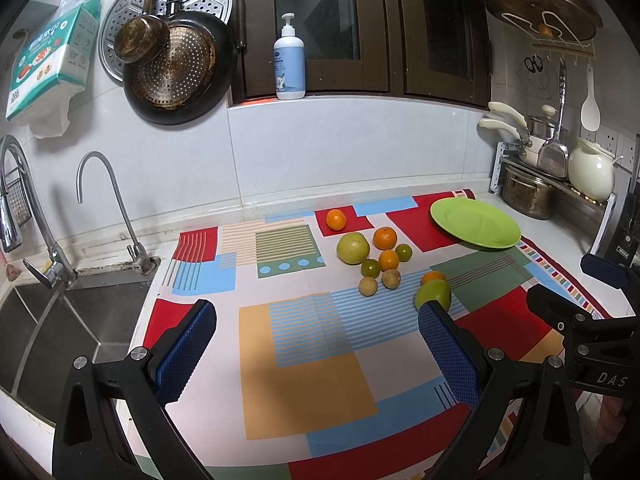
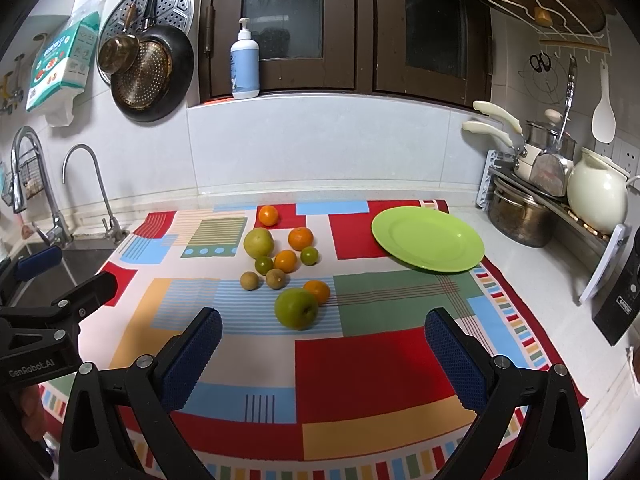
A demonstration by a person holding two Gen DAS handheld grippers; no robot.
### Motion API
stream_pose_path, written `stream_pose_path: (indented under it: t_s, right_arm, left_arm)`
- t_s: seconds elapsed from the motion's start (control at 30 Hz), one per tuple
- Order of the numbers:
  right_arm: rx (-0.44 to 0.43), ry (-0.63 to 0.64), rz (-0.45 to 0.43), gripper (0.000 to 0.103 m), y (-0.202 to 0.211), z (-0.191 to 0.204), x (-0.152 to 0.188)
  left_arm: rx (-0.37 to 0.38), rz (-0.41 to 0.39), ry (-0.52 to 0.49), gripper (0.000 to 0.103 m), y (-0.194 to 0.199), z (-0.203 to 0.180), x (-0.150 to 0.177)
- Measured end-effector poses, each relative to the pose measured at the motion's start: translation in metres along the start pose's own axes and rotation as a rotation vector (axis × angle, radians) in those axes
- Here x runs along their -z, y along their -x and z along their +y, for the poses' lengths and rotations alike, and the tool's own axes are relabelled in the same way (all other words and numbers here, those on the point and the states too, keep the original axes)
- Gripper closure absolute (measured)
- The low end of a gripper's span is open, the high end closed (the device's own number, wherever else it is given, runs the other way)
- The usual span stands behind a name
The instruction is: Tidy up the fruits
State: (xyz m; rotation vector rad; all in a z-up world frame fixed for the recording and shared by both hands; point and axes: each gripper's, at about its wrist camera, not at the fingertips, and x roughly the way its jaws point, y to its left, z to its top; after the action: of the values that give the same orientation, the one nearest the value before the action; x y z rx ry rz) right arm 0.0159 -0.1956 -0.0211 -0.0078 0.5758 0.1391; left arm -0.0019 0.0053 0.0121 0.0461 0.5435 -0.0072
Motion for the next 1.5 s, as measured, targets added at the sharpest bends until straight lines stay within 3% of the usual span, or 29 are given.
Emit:
stream_pose_path:
  t_s: [0.37, 0.8, 1.2, 1.5]
  right_arm:
    - [-0.001, 0.0, 0.008, 0.001, -0.003, 0.003, -0.001]
    - [-0.023, -0.009, 0.048, 0.001, -0.028, 0.006, 0.001]
    - [-0.035, -0.026, 0.095, 0.002, -0.076, 0.006, -0.007]
    - [-0.06, -0.04, 0.185, 0.011, -0.119, 0.01, 0.0]
  left_arm:
    - [0.004, 0.007, -0.001, 0.0, -0.003, 0.0, 0.001]
    - [0.041, 0.031, -0.052, 0.001, -0.037, -0.002, -0.005]
    - [0.111, 0.067, -0.157, 0.015, -0.095, -0.007, -0.015]
    - [0.204, 0.139, -0.228, 0.03, -0.144, -0.014, -0.012]
